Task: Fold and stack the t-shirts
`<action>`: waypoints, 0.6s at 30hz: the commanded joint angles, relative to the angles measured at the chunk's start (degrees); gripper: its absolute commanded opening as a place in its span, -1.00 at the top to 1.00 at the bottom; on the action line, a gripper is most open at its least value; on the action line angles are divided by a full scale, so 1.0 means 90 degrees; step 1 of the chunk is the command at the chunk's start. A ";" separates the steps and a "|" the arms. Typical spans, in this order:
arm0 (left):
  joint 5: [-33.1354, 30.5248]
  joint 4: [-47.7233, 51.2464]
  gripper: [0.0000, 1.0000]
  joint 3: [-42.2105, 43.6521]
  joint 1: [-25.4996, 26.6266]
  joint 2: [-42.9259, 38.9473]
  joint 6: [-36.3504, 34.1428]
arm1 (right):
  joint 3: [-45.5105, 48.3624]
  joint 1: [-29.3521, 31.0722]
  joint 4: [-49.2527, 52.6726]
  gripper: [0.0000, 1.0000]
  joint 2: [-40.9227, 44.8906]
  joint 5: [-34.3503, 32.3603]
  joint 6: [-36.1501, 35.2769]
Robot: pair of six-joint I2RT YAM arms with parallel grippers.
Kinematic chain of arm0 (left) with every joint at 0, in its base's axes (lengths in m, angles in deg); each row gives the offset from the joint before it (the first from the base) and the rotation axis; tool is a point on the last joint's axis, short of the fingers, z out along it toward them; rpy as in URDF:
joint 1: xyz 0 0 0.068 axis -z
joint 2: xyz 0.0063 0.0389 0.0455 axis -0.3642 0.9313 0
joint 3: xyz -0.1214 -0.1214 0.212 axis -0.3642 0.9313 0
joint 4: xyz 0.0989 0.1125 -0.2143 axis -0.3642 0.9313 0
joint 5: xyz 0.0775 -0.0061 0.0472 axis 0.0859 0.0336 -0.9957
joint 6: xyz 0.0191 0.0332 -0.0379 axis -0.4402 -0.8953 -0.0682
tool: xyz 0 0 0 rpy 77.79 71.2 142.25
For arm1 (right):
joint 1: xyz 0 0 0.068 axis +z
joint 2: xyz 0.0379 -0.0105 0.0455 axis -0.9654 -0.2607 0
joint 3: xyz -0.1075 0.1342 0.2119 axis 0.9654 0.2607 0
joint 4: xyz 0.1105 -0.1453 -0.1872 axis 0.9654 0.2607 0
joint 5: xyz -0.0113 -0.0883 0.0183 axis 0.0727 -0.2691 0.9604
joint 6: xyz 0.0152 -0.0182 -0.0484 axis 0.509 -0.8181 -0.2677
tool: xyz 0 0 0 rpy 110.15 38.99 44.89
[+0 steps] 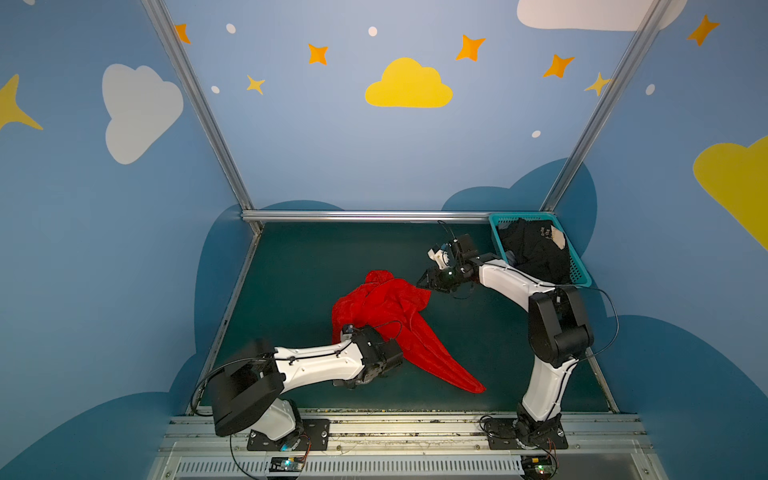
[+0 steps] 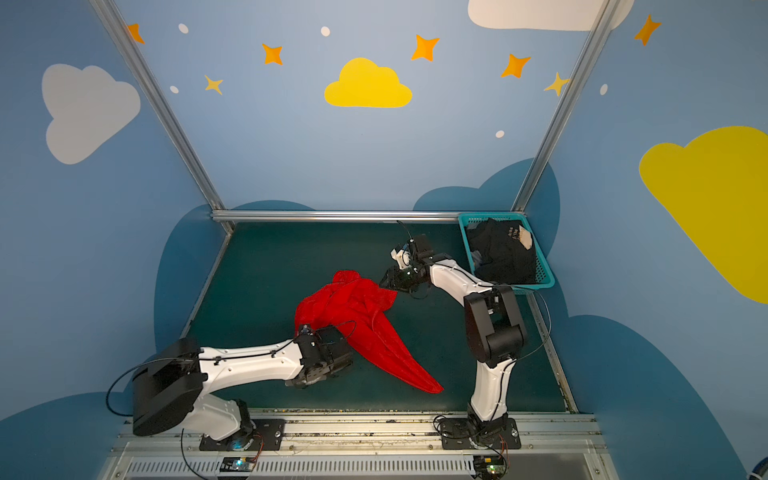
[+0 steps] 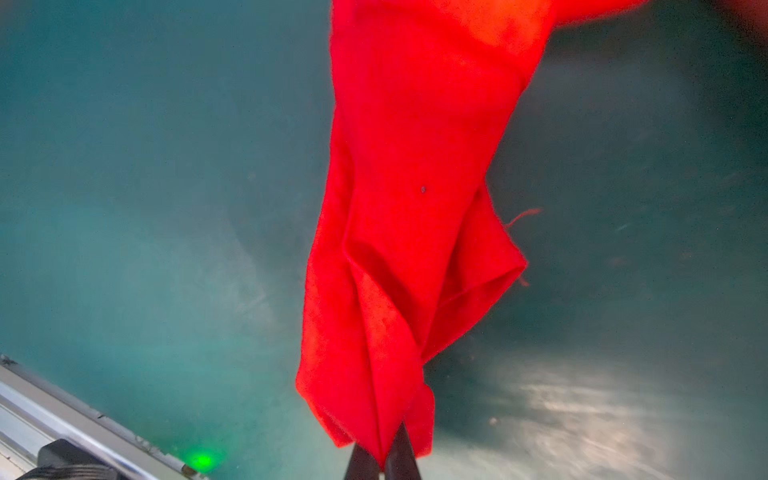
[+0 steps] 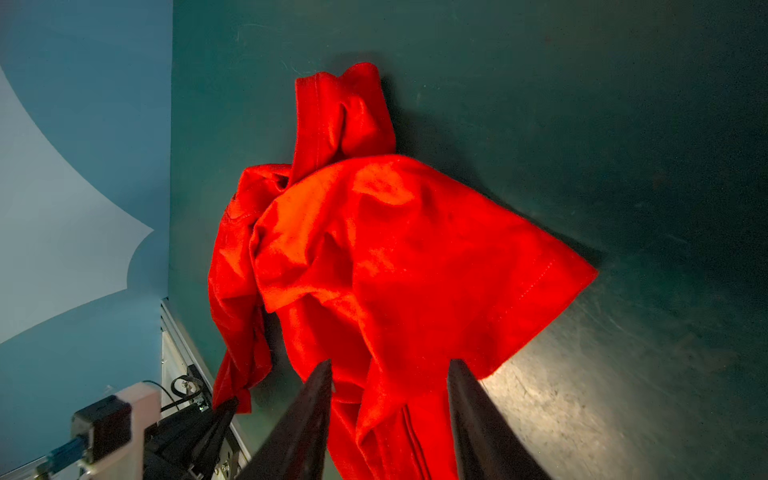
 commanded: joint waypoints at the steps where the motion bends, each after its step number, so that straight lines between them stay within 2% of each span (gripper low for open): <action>1: -0.0479 0.0596 0.90 -0.0347 -0.0025 -0.0610 0.0088 | -0.0069 -0.0089 0.0217 0.04 0.0234 -0.0171 -0.0169; 9: -0.0692 0.0336 0.90 -0.0651 -0.0397 -0.2235 -0.0532 | 0.0005 -0.0379 0.0290 -0.02 0.0171 -0.0267 -0.0213; 18: -0.0780 -0.0561 0.90 -0.0409 -0.0945 -0.3775 -0.1604 | -0.0226 -0.0425 0.0469 -0.06 -0.0289 -0.0396 -0.0290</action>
